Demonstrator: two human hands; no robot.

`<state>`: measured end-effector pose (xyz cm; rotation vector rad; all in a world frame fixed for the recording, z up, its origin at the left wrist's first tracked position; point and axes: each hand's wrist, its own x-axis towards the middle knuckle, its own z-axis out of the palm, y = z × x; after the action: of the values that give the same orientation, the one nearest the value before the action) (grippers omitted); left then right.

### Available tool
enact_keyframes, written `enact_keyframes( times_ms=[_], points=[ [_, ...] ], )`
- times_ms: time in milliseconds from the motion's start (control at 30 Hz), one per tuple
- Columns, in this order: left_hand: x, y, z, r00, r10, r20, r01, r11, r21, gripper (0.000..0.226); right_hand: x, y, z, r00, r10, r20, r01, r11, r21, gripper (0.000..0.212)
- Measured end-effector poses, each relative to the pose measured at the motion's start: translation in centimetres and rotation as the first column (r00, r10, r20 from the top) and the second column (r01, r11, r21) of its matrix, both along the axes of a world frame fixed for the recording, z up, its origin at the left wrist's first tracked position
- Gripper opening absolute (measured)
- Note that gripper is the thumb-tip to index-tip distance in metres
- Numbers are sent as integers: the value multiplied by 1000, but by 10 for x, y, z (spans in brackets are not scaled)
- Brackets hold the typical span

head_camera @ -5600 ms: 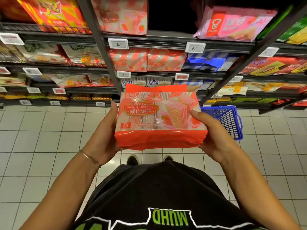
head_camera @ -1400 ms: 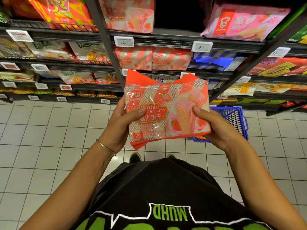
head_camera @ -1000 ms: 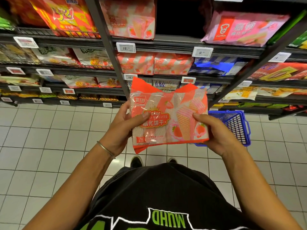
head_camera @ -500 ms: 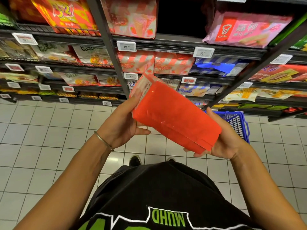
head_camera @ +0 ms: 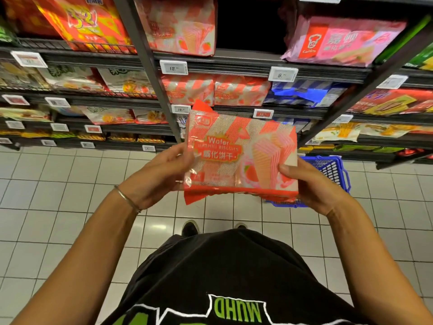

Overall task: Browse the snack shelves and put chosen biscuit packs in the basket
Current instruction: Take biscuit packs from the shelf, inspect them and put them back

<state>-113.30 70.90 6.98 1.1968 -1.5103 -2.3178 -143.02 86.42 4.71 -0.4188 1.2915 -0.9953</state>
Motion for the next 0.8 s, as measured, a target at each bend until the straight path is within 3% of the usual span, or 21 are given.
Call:
enact_keyframes(
  times_ms=[67,133,333,467,800],
  points=[
    [-4,1,-4,999,22,50,-18,997,-80,82,1,-3,0,999,-14,-33,13,999,-43,51],
    [-5,2,-8,999,17,44,-12,994,-108,79,1,-3,-4,998,-21,-58,16,997,-79,49],
    [-3,5,-16,1000,13,2,-12,978,-210,107,-2,-1,-14,970,-65,-232,25,985,-172,91],
    [-5,5,-20,999,40,-28,-46,966,-255,105,-1,-2,-16,958,-75,-277,25,984,-178,102],
    [-5,5,-26,996,57,-76,-76,958,-276,103,1,-1,-12,953,-94,-288,35,978,-205,101]
  ],
)
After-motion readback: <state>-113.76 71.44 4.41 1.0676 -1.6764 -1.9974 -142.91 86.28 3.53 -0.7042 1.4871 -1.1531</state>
